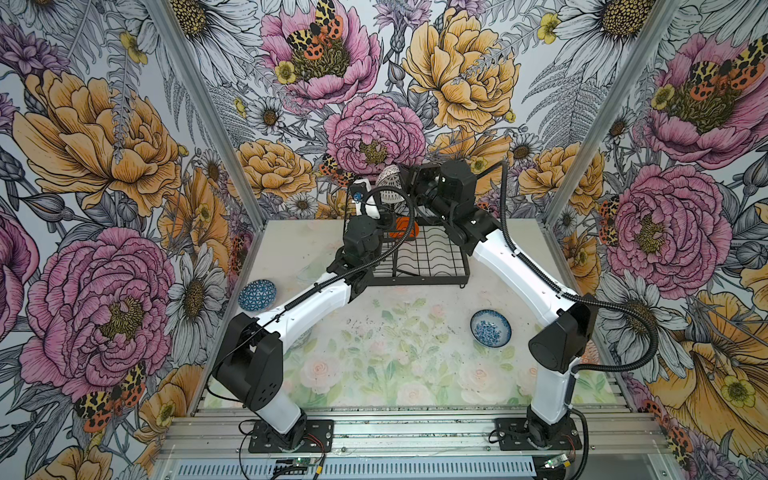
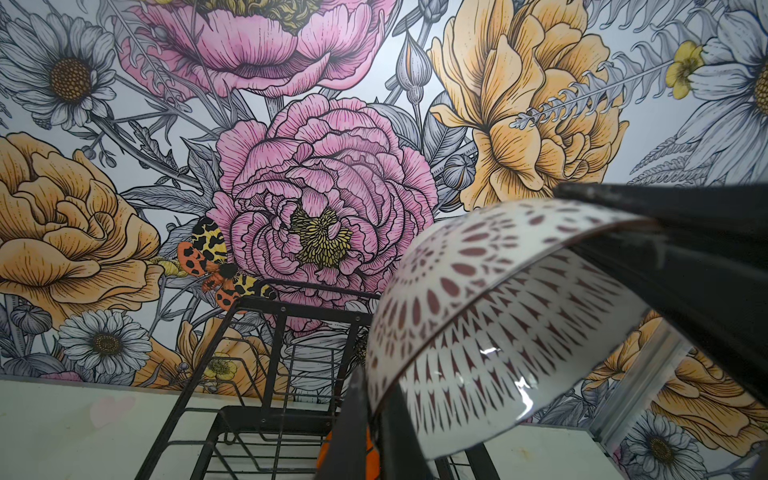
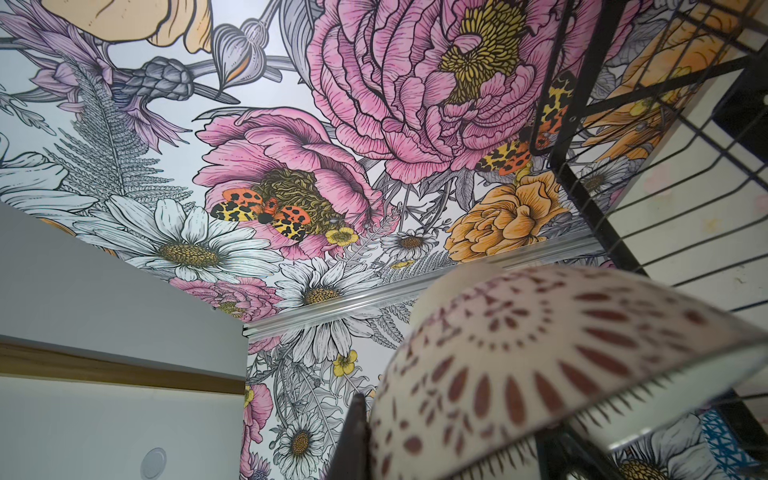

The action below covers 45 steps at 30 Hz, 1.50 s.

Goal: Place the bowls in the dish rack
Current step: 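Grasp the patterned bowl rim with the right gripper while the left gripper holds it, then open the left gripper and pull it away while the right gripper holds the bowl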

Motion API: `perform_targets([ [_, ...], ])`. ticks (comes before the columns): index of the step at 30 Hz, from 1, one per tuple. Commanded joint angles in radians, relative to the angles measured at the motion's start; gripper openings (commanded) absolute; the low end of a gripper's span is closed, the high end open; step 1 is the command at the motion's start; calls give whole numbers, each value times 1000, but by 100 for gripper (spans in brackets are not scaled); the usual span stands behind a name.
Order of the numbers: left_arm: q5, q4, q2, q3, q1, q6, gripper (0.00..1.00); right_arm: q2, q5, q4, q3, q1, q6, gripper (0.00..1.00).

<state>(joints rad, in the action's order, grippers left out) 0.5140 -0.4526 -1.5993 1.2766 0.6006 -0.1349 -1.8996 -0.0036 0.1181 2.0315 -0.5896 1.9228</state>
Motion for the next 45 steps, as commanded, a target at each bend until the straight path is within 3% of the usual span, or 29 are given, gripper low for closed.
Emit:
perform_targets([
  [1,29,-41,61,55,6,-23,3,42,37,-4,-19,22,-38,0],
  [7,32,3,87,42,7,-43,10,64,49,-19,-45,26,-38,0],
  [11,33,24,106,29,14,-50,23,78,59,-36,-75,28,-39,0],
  [16,40,56,131,15,26,-54,28,102,76,-53,-119,32,-37,0],
  [19,44,75,146,7,32,-58,37,115,83,-71,-145,38,-36,0],
  [27,47,146,202,-20,47,-77,44,153,91,-111,-214,69,-36,0],
  [36,46,325,255,-10,76,-143,68,246,77,-163,-371,125,-64,0],
  [43,77,475,263,45,127,-144,98,365,59,-241,-578,195,-96,0],
  [45,87,517,261,67,146,-144,99,394,35,-252,-637,220,-122,0],
])
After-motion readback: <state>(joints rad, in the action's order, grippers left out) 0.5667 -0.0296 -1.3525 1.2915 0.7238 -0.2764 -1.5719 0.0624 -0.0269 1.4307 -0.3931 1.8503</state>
